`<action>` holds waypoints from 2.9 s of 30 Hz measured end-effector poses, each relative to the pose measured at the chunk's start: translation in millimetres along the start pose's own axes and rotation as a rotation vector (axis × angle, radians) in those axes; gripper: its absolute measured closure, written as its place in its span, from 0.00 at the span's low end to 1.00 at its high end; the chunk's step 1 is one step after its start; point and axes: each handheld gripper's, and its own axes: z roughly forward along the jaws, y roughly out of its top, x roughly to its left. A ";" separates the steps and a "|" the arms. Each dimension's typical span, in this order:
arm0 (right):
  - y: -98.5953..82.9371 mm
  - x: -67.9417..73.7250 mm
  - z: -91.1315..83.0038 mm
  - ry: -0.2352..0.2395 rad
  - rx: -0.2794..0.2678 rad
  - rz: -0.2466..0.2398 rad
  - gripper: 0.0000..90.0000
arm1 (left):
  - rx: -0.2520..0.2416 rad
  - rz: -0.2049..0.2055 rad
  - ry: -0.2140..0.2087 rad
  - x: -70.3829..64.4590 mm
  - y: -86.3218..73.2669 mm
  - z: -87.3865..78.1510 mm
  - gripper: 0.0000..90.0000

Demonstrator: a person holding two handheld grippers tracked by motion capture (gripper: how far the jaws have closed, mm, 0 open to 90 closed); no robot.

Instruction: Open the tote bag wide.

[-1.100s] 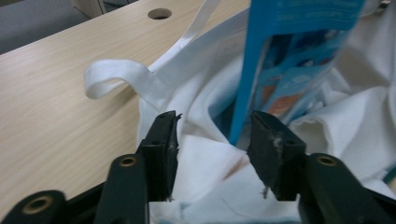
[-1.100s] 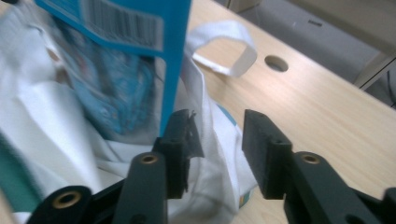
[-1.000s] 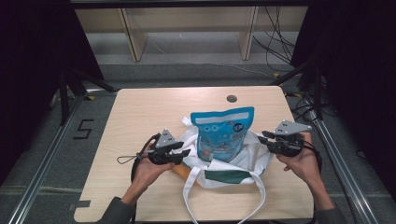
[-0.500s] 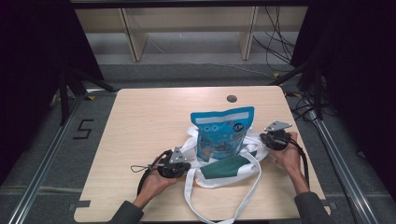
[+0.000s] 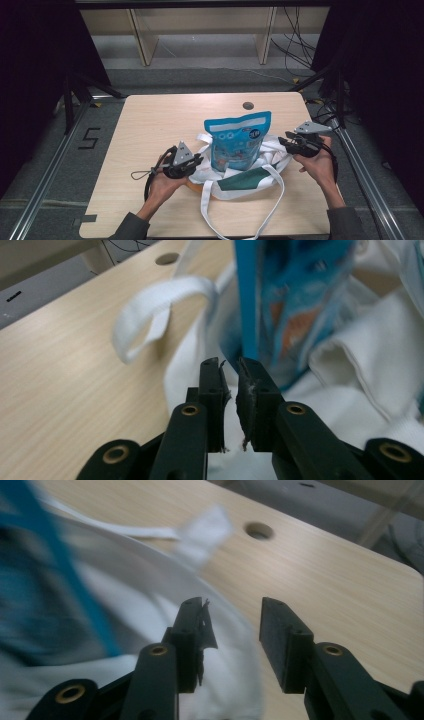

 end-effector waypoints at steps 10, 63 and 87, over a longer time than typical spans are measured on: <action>-9.3 68.0 -4.2 0.243 0.175 -0.175 0.98 | 0.057 -0.013 0.034 23.2 8.4 40.4 0.95; -31.5 8.4 49.2 -0.040 0.185 -0.141 0.99 | 0.089 -0.094 0.054 34.5 -18.6 80.6 0.97; -53.2 89.5 -29.4 0.265 0.182 -0.194 0.99 | 0.183 0.058 -0.099 -46.3 -49.2 19.0 0.99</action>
